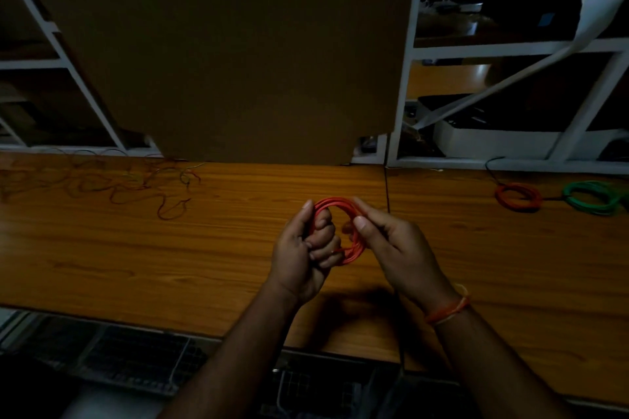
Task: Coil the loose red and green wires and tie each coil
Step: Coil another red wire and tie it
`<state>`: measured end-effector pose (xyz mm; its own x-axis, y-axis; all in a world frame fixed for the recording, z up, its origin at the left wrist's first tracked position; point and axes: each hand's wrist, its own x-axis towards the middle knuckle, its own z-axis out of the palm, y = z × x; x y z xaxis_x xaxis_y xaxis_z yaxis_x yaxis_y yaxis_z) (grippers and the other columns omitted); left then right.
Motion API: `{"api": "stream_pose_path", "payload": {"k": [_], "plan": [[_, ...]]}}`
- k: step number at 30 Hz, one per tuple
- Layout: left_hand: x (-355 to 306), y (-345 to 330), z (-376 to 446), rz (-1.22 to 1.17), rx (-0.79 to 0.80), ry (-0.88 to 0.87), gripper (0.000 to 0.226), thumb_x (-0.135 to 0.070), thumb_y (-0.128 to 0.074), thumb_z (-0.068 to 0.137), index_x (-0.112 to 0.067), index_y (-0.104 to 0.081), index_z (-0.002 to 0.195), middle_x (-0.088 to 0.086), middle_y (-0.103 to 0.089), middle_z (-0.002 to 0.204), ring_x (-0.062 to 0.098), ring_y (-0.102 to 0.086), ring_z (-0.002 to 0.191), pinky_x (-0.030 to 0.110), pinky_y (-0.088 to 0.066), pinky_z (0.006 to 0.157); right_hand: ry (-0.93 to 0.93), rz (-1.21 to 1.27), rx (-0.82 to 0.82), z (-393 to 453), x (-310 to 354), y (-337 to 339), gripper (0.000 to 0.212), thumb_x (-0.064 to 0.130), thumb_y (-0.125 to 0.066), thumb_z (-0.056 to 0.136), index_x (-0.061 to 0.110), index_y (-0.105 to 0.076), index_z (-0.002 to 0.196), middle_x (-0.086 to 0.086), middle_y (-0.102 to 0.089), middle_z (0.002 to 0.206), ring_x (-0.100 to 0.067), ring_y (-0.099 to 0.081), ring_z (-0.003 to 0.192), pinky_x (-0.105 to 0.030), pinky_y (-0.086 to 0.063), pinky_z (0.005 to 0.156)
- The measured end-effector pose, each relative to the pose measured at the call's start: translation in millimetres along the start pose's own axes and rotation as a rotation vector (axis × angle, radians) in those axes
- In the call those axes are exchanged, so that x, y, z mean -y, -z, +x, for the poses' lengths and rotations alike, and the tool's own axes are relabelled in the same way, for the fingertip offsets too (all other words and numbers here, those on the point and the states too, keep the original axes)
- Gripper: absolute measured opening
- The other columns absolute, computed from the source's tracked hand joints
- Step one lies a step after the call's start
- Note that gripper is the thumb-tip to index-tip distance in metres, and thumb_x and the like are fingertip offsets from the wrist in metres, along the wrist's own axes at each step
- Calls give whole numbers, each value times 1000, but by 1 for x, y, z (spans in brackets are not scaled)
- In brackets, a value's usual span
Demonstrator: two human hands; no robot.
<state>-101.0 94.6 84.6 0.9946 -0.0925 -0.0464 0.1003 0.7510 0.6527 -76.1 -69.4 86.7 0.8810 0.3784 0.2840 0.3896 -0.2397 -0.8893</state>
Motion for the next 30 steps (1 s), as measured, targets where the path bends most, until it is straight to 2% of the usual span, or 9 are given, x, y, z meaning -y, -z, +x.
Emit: {"api": "stream_pose_path", "payload": {"k": [2, 5, 9, 12, 14, 18, 22, 27, 30], "plan": [[5, -3, 4, 22, -43, -7, 38, -40, -44, 100, -15, -56, 75, -9, -28, 48, 4, -23, 38, 20, -17, 40, 7, 25, -46, -1, -6, 2, 45, 33, -50, 105, 16, -52, 147, 10, -74, 99, -2, -67, 102, -25, -52, 95], [15, -6, 10, 67, -152, -27, 29, -36, -50, 100, -10, -58, 89, -8, -31, 52, 4, -28, 40, 18, -22, 39, 21, 25, -66, -4, -13, 6, 36, 25, -49, 107, 20, -59, 140, 7, -68, 89, -5, -66, 90, -21, -48, 83], [31, -15, 17, 243, -272, -67, 15, -25, -48, 106, -16, -51, 95, -5, -41, 61, 7, -35, 49, 20, -29, 46, 0, 10, -123, -11, -23, 16, 32, 20, -50, 106, 30, -57, 135, 7, -70, 91, -2, -65, 86, -13, -46, 74], [44, -25, 21, 410, -315, -72, 11, -22, -51, 105, -14, -55, 99, -2, -55, 69, 8, -44, 55, 22, -36, 51, -60, 15, -181, -17, -37, 28, 30, 21, -51, 106, 32, -61, 131, 4, -72, 91, -9, -66, 84, -26, -53, 70], [56, -34, 26, 476, -316, -65, 12, -21, -53, 105, -12, -58, 101, 0, -61, 75, 7, -48, 56, 22, -39, 52, -125, 58, -226, -23, -46, 39, 29, 21, -52, 105, 30, -65, 130, -3, -72, 88, -21, -67, 81, -38, -55, 68], [88, -54, 41, 539, -298, -76, 17, -20, -54, 105, -5, -58, 111, 1, -66, 77, 6, -51, 56, 22, -41, 51, -197, 163, -321, -36, -65, 65, 26, 19, -55, 104, 32, -66, 124, 2, -76, 97, -8, -69, 90, -28, -57, 76], [118, -70, 60, 570, -272, -77, 15, -17, -56, 103, -5, -56, 111, 3, -68, 78, 7, -50, 54, 24, -38, 49, -263, 223, -420, -45, -83, 87, 25, 20, -57, 103, 36, -70, 118, -9, -75, 102, -10, -67, 89, -39, -57, 83], [140, -85, 86, 684, -160, -53, 11, -19, -58, 102, -8, -58, 105, 1, -66, 76, 7, -51, 53, 25, -39, 49, -335, 258, -545, -53, -93, 114, 20, 18, -58, 103, 28, -74, 108, 6, -69, 83, -2, -65, 84, -22, -51, 78], [150, -97, 106, 734, -75, -44, 13, -20, -57, 103, -7, -59, 106, -2, -66, 74, 8, -51, 54, 25, -40, 49, -370, 285, -620, -51, -98, 128, 25, 19, -57, 103, 42, -67, 104, 4, -68, 83, -3, -64, 82, -22, -51, 77]]}}
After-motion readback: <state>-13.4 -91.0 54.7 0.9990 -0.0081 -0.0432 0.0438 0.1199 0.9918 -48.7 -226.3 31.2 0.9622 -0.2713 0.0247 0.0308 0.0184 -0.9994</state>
